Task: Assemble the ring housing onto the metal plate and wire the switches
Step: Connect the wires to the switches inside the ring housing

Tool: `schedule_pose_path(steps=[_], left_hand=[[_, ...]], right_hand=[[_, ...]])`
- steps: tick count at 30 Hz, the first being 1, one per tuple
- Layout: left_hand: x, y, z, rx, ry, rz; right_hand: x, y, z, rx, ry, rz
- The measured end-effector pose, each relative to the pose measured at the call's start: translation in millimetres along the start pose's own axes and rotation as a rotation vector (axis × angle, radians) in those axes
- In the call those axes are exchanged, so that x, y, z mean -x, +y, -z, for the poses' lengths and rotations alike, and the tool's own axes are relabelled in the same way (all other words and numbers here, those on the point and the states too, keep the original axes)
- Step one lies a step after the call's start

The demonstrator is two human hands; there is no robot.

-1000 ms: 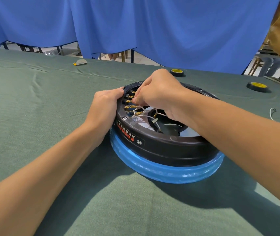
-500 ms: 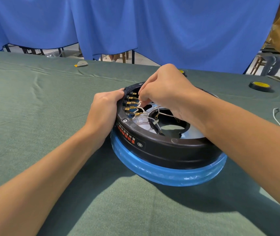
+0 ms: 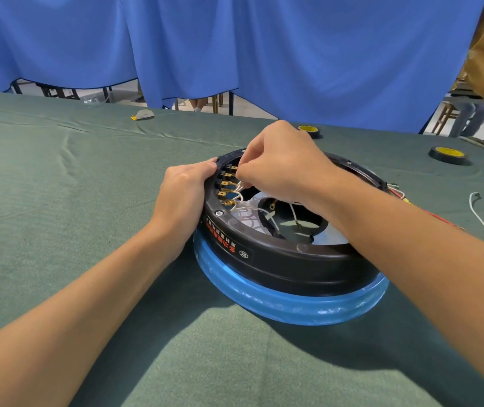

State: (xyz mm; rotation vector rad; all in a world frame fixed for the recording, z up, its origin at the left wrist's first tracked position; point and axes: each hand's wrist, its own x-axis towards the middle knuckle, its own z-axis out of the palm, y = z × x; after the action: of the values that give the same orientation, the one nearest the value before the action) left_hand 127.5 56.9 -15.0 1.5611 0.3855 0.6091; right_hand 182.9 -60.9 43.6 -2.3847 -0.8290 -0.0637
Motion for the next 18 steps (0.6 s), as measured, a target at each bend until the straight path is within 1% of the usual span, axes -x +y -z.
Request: schedule_pose_path(steps=[2, 5, 7, 10, 12, 14, 18], left_hand=[[0.4, 0.2, 0.0, 0.003, 0.001, -0.002], [0.5, 1.0, 0.0, 0.014, -0.014, -0.002], [0.6, 1.6, -0.1, 0.020, -0.003, -0.013], [0.2, 1.4, -1.5, 0.025, 0.021, -0.017], [0.6, 1.6, -1.8, 0.030, 0.024, -0.016], [0.1, 1.0, -1.4, 0.027, 0.021, -0.017], [-1.0, -0.6, -0.5, 0.027, 0.019, -0.043]], right_hand=[[1.6, -0.7, 3.3, 0.098, 0.033, 0.131], [4.1, -0.8, 7.2, 0.152, -0.054, 0.259], [4.1, 2.5, 6.0, 0.138, -0.097, 0.275], [2.9, 8.4, 4.9, 0.070, -0.108, 0.258], [3.1, 10.4, 4.6, 0.065, -0.123, 0.270], [3.9, 11.8, 3.7, 0.102, -0.124, 0.303], [5.4, 12.9, 3.2, 0.242, -0.065, 0.419]])
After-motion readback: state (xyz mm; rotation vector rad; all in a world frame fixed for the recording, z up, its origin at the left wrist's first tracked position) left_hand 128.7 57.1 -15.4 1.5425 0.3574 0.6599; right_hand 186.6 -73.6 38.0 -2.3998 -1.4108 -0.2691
